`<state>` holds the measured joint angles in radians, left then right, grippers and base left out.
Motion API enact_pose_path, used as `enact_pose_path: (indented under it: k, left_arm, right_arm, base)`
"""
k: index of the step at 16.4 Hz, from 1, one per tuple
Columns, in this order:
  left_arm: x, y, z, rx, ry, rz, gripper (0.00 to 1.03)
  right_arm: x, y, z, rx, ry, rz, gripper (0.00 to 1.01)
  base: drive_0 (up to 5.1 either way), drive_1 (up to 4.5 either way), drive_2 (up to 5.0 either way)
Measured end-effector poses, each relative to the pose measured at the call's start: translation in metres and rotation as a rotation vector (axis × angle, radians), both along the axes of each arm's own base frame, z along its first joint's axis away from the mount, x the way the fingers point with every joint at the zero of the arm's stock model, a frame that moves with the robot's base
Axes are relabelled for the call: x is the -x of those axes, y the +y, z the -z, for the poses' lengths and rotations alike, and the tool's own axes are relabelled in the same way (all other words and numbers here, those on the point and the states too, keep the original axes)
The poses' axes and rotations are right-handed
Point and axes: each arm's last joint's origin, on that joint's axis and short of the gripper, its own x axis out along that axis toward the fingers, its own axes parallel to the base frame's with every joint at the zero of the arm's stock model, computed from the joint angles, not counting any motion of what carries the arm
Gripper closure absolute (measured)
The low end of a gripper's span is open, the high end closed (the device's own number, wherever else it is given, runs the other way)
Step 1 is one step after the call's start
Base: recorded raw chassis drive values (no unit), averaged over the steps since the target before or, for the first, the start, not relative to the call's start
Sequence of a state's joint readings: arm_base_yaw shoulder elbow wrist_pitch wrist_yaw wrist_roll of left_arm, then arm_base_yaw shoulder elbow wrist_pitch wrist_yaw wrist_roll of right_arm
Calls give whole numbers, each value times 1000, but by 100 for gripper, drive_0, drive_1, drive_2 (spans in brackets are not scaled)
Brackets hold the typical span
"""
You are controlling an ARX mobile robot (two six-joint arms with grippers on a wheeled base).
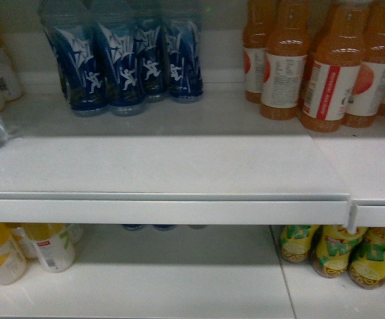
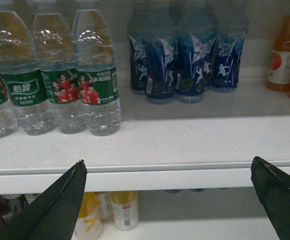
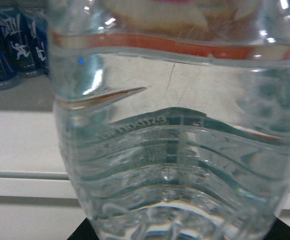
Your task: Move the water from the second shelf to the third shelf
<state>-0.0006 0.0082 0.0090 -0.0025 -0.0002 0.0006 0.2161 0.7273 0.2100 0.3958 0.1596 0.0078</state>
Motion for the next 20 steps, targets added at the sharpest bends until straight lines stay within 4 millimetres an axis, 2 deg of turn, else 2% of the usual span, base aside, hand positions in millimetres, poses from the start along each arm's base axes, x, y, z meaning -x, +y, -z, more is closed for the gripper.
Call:
enact_pose_path:
  k: [20]
  left_arm:
    - [0,0,0,0,0,0,5]
  right_arm:
    - [0,0,0,0,0,0,61]
  base:
    - [-503,243,243]
